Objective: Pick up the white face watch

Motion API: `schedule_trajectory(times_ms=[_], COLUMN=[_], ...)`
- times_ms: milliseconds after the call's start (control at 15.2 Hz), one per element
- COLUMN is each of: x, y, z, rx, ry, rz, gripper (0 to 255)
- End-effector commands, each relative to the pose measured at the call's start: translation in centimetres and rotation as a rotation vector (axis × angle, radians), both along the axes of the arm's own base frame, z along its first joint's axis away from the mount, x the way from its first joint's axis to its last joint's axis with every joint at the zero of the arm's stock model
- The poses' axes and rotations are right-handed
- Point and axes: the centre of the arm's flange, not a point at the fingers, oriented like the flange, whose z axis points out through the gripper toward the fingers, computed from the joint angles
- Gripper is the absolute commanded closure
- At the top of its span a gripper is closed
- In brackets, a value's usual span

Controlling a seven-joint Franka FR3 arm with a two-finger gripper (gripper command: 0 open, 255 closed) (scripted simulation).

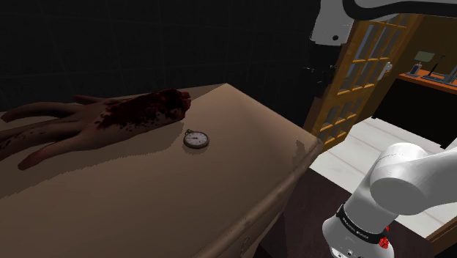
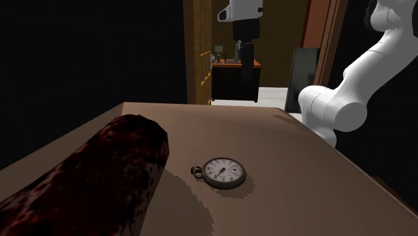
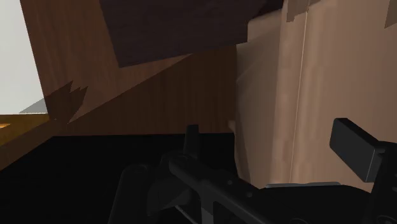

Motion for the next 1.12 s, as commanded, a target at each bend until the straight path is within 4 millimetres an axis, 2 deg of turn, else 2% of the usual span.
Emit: schedule_trajectory(times_ms=[0,1056], x=[0.0,5.6], y=[0.0,19.8], z=[0.0,-1.9], rx=[0.0,0.011], ry=[0.0,-0.055], rz=[0.0,-0.024], gripper=[0,0])
